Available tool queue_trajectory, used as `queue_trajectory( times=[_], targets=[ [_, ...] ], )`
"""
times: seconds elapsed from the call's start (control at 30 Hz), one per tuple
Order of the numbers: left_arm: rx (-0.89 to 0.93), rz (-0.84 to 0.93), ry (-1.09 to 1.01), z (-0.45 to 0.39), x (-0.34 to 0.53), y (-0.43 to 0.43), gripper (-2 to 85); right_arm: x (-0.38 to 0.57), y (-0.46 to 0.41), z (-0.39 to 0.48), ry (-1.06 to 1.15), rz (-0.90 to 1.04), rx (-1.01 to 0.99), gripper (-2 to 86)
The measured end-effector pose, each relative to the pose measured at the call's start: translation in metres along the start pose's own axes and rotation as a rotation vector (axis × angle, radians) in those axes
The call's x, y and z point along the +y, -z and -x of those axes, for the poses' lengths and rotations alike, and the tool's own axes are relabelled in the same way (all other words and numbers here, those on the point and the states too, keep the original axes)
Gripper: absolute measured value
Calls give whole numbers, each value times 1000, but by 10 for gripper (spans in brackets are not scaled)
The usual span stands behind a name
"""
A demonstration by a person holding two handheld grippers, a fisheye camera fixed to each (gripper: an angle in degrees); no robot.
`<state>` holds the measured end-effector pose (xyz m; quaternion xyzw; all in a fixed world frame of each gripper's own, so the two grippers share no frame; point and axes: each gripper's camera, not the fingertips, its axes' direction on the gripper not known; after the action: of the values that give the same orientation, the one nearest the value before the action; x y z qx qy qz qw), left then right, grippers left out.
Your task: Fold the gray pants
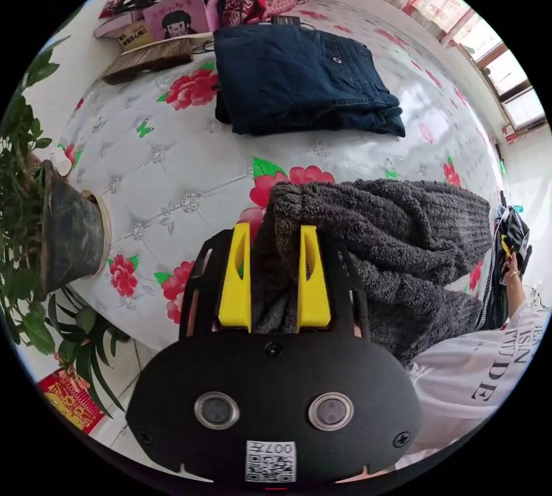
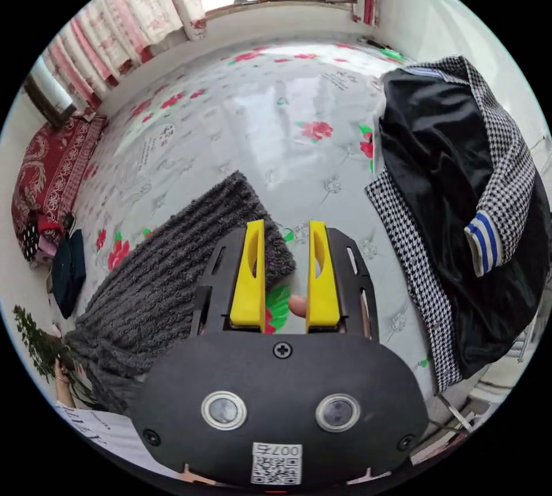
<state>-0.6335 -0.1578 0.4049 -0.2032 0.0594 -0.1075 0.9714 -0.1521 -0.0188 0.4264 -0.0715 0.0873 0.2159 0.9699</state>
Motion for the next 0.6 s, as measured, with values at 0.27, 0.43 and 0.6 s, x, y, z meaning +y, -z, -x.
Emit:
queue_trajectory(
  times=[0.27,0.43,0.6],
  targets=[
    [-125,-38,-333,-89,-68,3,125,-75,-78,204,617,225,-70,93],
    [-210,268,-575,-150,-104,-90,133,-86,-138,267,773,418,-41,90],
    [-237,404,-691,-184,-113,-129,21,-92,-125,276,878,451,-35,53]
  ],
)
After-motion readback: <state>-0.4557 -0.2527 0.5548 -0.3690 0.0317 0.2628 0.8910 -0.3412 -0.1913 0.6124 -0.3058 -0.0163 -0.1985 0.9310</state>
